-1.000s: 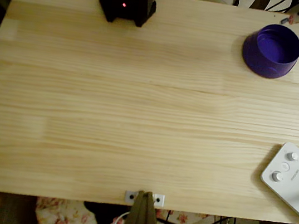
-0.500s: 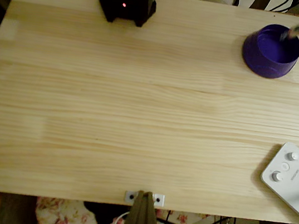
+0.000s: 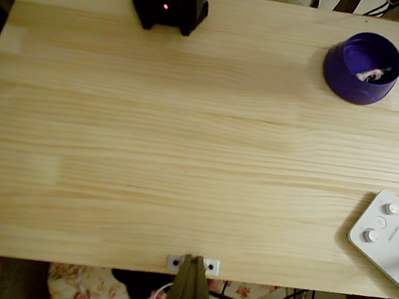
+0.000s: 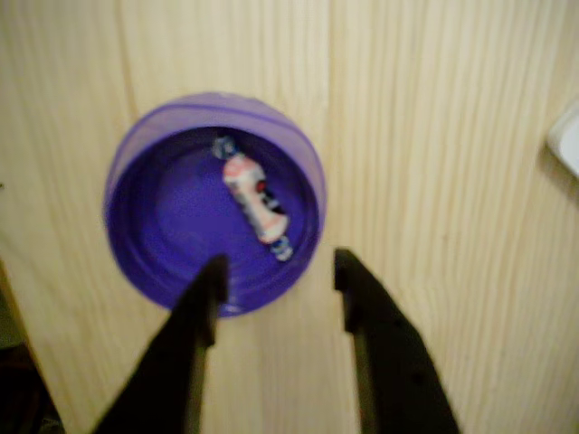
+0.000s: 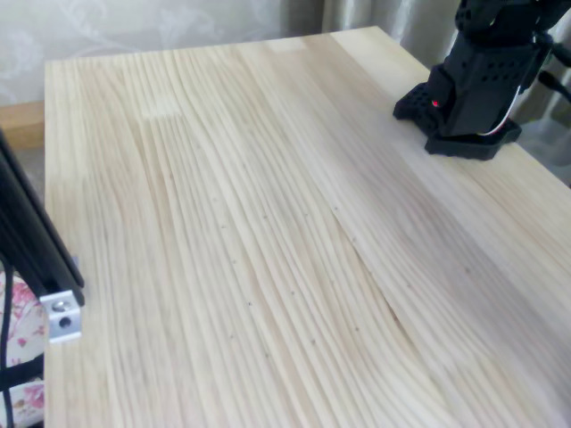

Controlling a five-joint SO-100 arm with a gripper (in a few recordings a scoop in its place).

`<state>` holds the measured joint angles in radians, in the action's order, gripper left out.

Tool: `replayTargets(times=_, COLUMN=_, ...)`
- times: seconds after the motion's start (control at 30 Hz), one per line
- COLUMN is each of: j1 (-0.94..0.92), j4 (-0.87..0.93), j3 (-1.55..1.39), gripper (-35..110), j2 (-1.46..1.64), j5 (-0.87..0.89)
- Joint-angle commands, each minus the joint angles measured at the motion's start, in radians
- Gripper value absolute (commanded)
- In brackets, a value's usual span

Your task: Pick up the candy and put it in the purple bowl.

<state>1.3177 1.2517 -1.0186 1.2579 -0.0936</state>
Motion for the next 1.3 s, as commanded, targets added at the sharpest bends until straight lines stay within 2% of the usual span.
replayTargets(times=0.0, j1=-0.021, j4=0.035, j3=0.058, gripper=11, j2=0.132, j5=-0.023)
replayTargets(times=0.13, j1=-0.051, j4=0.074, j3=0.034, gripper=-1, j2=0.176, j5=-0.058)
replayTargets(times=0.37, j1=-0.146, j4=0.112, j3=-0.202, gripper=-1, j2=0.376, j5=-0.137)
replayTargets(times=0.67, j1=-0.362, j4=0.199, j3=-0.568, gripper=-1, j2=0.709, j5=-0.261)
replayTargets(times=0.93, j1=-0.706, j4=0.218, j3=-0.85, gripper=-1, j2=0.983, j5=-0.382)
replayTargets(times=1.27, j1=-1.173, j4=0.132, j3=-1.019, gripper=-1, j2=1.17, j5=-0.368)
